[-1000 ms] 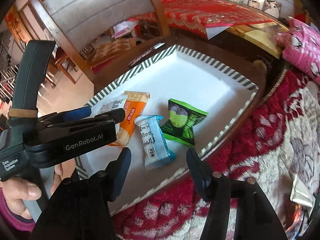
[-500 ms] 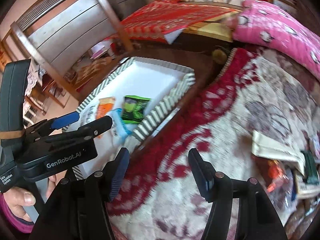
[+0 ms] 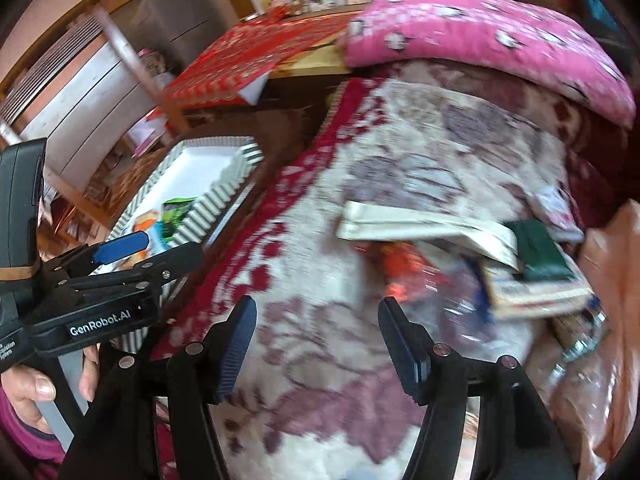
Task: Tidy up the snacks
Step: 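Move both grippers back over the snacks on the blanket, then grasp the long white stick packet with the left gripper while the right gripper grasps the red candy packet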
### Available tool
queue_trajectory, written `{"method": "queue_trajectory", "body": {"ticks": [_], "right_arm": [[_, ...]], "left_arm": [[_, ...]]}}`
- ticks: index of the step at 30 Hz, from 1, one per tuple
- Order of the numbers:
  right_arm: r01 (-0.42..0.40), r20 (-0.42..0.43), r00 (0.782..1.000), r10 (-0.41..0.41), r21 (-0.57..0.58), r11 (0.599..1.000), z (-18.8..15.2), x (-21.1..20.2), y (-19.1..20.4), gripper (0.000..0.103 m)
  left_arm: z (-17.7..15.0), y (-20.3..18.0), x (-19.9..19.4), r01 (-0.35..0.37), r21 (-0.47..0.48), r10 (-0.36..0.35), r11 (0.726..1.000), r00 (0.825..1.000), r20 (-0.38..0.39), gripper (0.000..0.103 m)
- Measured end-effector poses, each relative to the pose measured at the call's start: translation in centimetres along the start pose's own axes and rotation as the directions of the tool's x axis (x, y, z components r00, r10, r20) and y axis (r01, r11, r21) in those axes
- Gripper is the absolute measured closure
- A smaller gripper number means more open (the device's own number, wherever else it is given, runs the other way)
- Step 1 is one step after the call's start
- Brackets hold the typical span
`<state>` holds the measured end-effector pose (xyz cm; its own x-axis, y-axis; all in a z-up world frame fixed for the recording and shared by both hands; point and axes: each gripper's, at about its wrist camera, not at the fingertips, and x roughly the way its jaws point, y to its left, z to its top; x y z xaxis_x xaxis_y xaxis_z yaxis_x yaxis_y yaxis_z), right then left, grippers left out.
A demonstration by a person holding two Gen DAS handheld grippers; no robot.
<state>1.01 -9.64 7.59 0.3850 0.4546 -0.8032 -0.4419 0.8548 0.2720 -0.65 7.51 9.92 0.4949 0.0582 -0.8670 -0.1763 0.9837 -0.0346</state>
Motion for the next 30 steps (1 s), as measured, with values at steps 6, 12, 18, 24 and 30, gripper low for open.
{"method": "queue_trajectory", "body": {"ticks": [6,12,18,24,30], "right_arm": [[0.026,0.007,1.0,-0.027,0.092,0.995,-1.2,-1.2,-4.4,0.034],[0.015,0.008,1.0,-0.016,0.123,0.992,-1.6,-1.2,-6.4,0.034],[0.015,-0.01,1.0,-0.013,0.152,0.988,-2.2,-0.6,-7.8,0.034],[0.012,-0.009,1.0,-0.011,0.192,0.981,-2.6,-0.6,-9.4,0.034],[-0.003,-0.005,1.0,0.004,0.209,0.978,-2.7,-0.5,-10.2,0.034]], "left_arm": [[1.6,-3.3,1.8,0.092,0.071,-0.09,0.993,0.995,-0.031,0.019],[4.2,-6.5,3.9,0.185,0.197,-0.172,0.963,0.982,-0.08,0.018],[5.7,-11.6,6.6,0.227,0.388,-0.188,0.893,0.973,-0.137,0.018],[5.7,-16.1,9.7,0.208,0.558,-0.132,0.803,0.976,-0.174,0.018],[6.6,-16.9,11.9,0.216,0.544,-0.134,0.811,0.973,-0.186,0.032]]}}
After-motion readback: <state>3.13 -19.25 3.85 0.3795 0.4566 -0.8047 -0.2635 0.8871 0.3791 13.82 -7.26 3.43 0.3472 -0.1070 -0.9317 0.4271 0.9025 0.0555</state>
